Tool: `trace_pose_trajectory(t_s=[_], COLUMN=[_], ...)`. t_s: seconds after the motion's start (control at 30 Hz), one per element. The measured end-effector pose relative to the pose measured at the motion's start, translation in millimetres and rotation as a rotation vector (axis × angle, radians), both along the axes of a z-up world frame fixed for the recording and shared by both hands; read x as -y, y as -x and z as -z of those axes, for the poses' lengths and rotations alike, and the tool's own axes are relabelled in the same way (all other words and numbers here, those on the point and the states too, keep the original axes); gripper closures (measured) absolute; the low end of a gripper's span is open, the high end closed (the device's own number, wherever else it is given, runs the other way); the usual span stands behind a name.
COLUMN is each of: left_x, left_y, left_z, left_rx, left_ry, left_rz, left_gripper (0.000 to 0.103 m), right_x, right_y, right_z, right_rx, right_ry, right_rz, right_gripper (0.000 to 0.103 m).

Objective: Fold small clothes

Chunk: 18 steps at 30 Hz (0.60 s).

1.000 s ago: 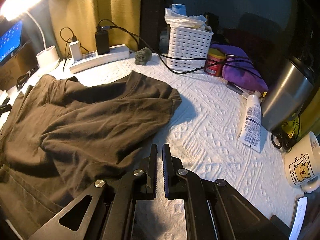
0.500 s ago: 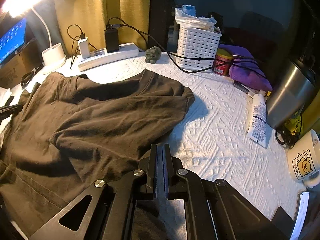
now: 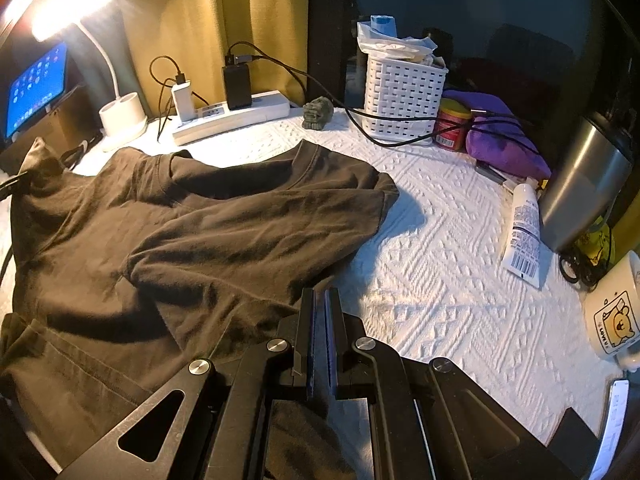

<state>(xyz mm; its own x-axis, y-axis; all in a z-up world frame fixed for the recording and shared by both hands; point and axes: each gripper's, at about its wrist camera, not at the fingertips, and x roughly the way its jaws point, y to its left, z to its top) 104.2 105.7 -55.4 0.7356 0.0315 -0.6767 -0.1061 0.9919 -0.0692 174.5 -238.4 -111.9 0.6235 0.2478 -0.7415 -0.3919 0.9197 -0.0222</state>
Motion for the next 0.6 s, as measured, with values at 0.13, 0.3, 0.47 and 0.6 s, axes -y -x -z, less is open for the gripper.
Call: trace_pose_trajectory(t_s=[0.13,0.3,0.47,0.6], left_x=[36.3,76.9,107.0,122.7], left_y=[-12.1,-28.5,-36.4,-35.5], left_z=[4.5,26.3,51.1,61.6], left_rx=[-0.028,-0.114,-0.211,-0.253], left_ry=[0.010,0.007,0.029,0.084], left_rz=[0.084,0.168,0.228,0.277], left_gripper=[0.099,0.098,0.095,0.075], right_x=[8.1,24.2,35.6,40.6], right_y=[4.4,6.3,6.3,5.4], right_z=[0.2,2.7,10.0,15.3], right_rx=[0.006,-0.001,-0.019,-0.030], right_ry=[-0.031,-0.069,-0.095,-0.105], right_rz=[-0.004,0.016,0.028,0.035], right_gripper=[0.097,0.097,0.097,0.097])
